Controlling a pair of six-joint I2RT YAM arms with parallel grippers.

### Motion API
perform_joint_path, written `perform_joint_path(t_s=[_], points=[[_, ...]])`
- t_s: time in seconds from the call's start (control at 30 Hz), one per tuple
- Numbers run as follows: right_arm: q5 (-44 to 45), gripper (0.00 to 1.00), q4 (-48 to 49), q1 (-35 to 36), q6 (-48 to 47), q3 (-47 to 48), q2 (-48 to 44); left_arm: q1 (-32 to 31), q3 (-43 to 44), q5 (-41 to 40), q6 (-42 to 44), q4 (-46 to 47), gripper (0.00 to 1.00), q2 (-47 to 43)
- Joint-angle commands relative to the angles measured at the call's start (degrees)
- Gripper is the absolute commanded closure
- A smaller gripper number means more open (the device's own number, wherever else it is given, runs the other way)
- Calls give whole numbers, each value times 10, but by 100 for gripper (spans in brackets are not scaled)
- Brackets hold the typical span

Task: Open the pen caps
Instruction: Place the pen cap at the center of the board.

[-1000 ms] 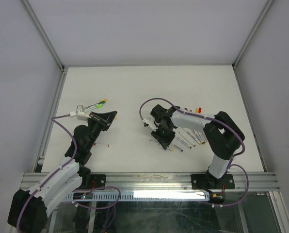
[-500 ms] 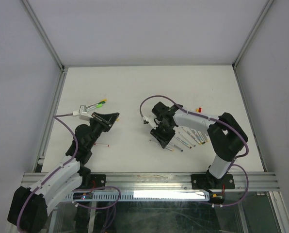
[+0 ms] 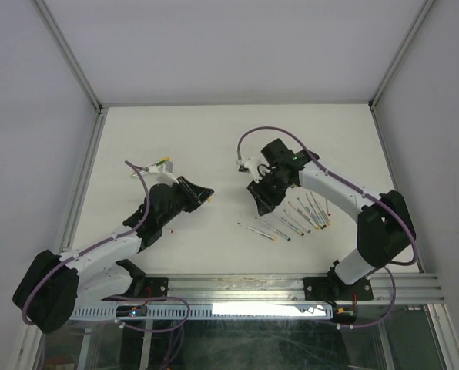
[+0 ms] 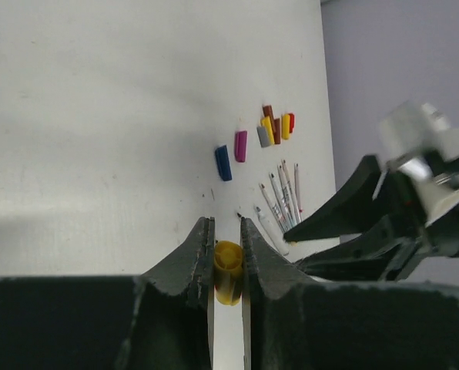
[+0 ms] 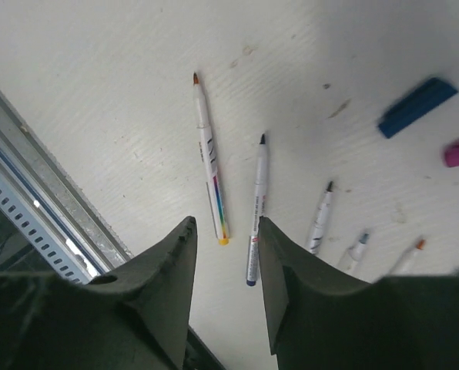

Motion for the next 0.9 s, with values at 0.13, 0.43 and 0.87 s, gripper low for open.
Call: perform_joint_path(t_s=[0.13, 0.43, 0.87], points=[[-77, 41, 133, -95, -3, 85, -141, -105, 162, -86, 80, -97, 100, 185], [-275, 13, 169, -184, 29, 14, -106, -148, 284, -96, 123, -148, 100, 351], [-321, 14, 204, -211, 34, -28, -141, -176, 469, -135, 172, -271, 92, 519]])
